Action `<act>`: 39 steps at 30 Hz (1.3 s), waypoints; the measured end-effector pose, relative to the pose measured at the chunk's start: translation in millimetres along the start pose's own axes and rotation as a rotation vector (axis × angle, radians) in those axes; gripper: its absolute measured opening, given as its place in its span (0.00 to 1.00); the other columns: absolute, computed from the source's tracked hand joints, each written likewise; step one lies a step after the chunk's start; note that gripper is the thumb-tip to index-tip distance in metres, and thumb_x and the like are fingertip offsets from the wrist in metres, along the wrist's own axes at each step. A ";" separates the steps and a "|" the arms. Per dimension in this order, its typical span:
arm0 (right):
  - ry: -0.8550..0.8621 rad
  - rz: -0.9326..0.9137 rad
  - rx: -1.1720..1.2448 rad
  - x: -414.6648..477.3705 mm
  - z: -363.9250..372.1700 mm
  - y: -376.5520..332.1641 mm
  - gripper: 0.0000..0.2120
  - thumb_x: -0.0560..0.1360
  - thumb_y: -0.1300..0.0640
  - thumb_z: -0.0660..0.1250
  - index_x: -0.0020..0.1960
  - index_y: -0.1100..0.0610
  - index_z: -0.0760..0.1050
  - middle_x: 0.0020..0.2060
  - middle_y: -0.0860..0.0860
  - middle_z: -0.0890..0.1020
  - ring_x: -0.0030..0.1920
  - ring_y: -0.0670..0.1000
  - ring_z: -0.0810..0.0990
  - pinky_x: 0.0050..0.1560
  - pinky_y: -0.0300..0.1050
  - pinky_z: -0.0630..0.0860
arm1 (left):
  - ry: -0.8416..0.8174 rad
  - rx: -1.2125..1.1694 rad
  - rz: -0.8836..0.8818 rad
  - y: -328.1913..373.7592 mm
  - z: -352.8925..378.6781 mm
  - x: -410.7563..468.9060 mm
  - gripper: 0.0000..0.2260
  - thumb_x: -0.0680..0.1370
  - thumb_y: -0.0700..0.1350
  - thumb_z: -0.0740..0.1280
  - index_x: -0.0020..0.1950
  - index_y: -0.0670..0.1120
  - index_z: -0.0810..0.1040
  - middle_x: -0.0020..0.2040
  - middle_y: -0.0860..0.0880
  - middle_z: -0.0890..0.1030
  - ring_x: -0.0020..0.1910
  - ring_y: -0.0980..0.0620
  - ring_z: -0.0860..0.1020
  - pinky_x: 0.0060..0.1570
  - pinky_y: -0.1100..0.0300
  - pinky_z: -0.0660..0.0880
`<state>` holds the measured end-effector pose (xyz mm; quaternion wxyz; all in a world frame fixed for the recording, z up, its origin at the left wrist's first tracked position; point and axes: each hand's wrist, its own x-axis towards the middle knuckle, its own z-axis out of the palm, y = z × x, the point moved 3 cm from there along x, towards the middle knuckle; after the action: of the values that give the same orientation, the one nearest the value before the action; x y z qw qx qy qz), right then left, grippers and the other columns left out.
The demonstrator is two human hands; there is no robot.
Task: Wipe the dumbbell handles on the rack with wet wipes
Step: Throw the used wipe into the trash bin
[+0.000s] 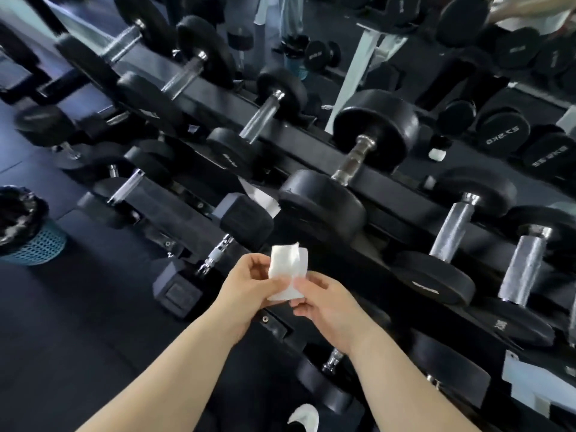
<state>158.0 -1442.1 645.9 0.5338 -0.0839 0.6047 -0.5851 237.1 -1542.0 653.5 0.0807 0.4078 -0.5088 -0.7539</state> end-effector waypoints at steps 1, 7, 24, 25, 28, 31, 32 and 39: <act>0.017 -0.011 -0.063 6.9 12.8 0.2 0.09 0.77 0.61 0.59 0.52 0.62 0.75 0.38 0.53 0.79 0.34 0.44 0.75 0.34 0.35 0.73 | -0.007 0.020 -0.012 1.7 -13.9 2.7 0.10 0.71 0.30 0.68 0.45 0.44 0.71 0.42 0.45 0.78 0.40 0.48 0.79 0.38 0.59 0.77; -0.045 -0.008 -0.350 63.5 131.0 -4.8 0.09 0.77 0.64 0.58 0.48 0.59 0.76 0.32 0.53 0.78 0.24 0.45 0.72 0.23 0.37 0.67 | 0.001 0.000 -0.117 20.2 -144.1 8.5 0.03 0.78 0.40 0.63 0.45 0.42 0.75 0.40 0.46 0.80 0.36 0.53 0.78 0.30 0.65 0.76; -0.453 0.241 -0.330 242.6 421.2 10.1 0.07 0.77 0.58 0.59 0.46 0.56 0.76 0.32 0.51 0.78 0.27 0.46 0.74 0.27 0.38 0.72 | 0.265 -0.270 -0.056 66.7 -455.7 50.3 0.12 0.77 0.34 0.60 0.37 0.41 0.81 0.35 0.44 0.81 0.32 0.53 0.80 0.34 0.63 0.79; -0.453 0.213 -0.403 257.1 435.1 10.9 0.04 0.77 0.59 0.61 0.49 0.55 0.75 0.35 0.51 0.78 0.28 0.45 0.75 0.29 0.37 0.73 | 0.307 -0.207 -0.036 70.7 -472.8 57.5 0.10 0.76 0.32 0.62 0.40 0.41 0.80 0.37 0.44 0.80 0.34 0.52 0.80 0.36 0.62 0.80; -0.452 0.143 -0.526 305.1 483.7 10.2 0.09 0.75 0.67 0.62 0.52 0.57 0.69 0.38 0.53 0.77 0.28 0.44 0.76 0.30 0.36 0.75 | 0.478 -0.139 0.012 84.5 -528.9 83.0 0.09 0.74 0.30 0.64 0.43 0.43 0.75 0.39 0.44 0.78 0.35 0.52 0.78 0.32 0.65 0.79; -0.456 0.150 -0.557 358.0 540.8 5.7 0.08 0.74 0.69 0.62 0.45 0.57 0.68 0.36 0.55 0.76 0.27 0.45 0.76 0.30 0.36 0.76 | 0.624 -0.081 0.025 103.5 -588.7 110.4 0.07 0.75 0.33 0.65 0.43 0.44 0.73 0.40 0.44 0.77 0.36 0.52 0.77 0.29 0.67 0.77; -0.438 0.161 -0.557 375.6 559.7 3.1 0.09 0.74 0.69 0.62 0.43 0.57 0.68 0.36 0.55 0.76 0.27 0.45 0.76 0.30 0.36 0.77 | 0.663 -0.044 0.024 109.7 -609.2 118.0 0.06 0.75 0.34 0.65 0.42 0.44 0.73 0.40 0.44 0.77 0.35 0.53 0.77 0.28 0.67 0.76; -0.194 0.135 -0.623 509.5 687.9 3.3 0.08 0.74 0.69 0.56 0.50 0.59 0.66 0.36 0.51 0.70 0.29 0.47 0.71 0.30 0.37 0.72 | 0.818 -0.015 0.011 147.7 -739.6 140.4 0.09 0.76 0.35 0.63 0.39 0.47 0.75 0.36 0.49 0.79 0.34 0.52 0.76 0.38 0.60 0.73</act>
<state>459.4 -2236.2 539.4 0.5752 -0.2583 0.7049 -0.3249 617.3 -2205.4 591.0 0.2834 0.6706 -0.4314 -0.5328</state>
